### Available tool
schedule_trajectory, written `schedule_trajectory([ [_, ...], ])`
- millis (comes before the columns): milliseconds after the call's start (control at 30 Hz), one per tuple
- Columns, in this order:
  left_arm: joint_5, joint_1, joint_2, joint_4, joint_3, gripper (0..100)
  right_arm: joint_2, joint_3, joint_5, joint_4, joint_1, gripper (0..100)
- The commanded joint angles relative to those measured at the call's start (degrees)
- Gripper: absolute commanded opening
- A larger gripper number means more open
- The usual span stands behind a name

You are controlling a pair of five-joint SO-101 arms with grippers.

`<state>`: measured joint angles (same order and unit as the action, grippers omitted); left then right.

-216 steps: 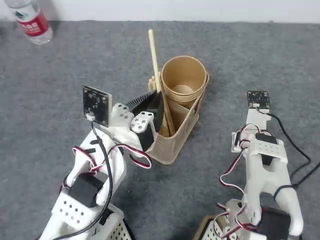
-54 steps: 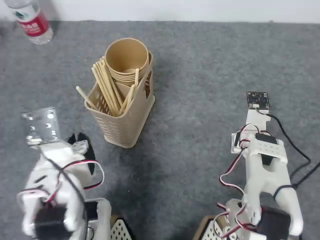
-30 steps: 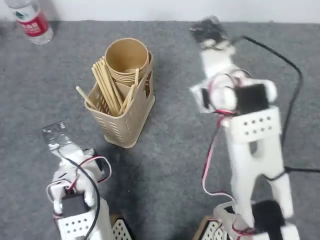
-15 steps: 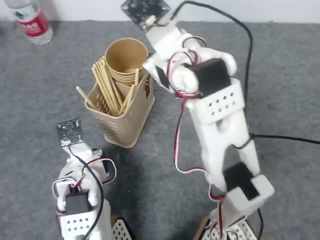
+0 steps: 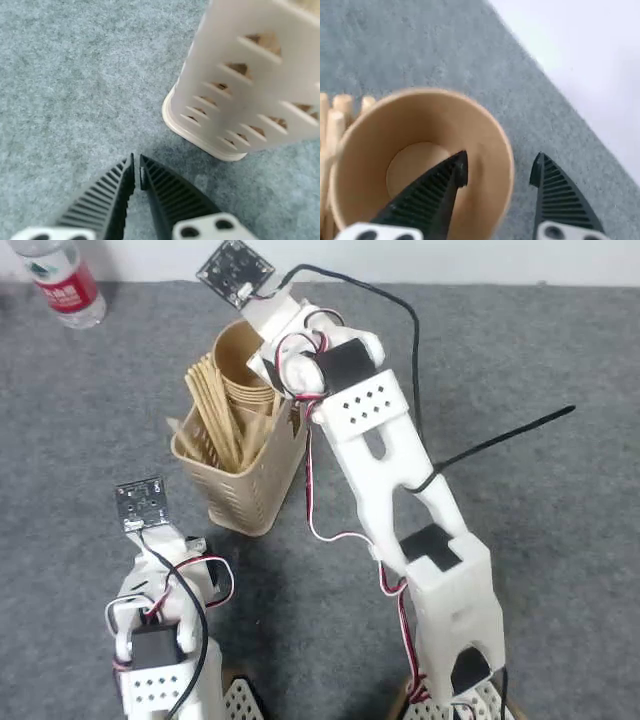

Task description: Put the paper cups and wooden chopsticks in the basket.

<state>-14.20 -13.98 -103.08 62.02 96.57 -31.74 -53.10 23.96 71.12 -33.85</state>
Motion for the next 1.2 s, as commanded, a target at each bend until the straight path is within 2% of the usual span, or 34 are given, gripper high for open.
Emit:
schedule_trajectory([
  [0,-0.62,0.18,-1.14,-1.32,-0.22,1,-2.33,-1.93,0.53,-1.36,2.33,22.3],
  [267,-0.62,0.26,-1.14,-1.32,-0.22,1,-5.05,-2.02,0.62,-1.36,2.95,22.1],
  [567,-0.62,0.18,-1.14,-1.32,-0.22,1,1.19,-13.54,0.44,1.36,3.56,22.3],
  [1067,-0.62,0.0,-1.14,-1.32,-0.22,1,-14.11,-13.89,0.44,4.79,4.09,21.9],
  [1167,-0.62,0.0,-1.14,-1.32,-0.22,1,-15.16,-13.89,0.79,7.16,3.38,15.1],
])
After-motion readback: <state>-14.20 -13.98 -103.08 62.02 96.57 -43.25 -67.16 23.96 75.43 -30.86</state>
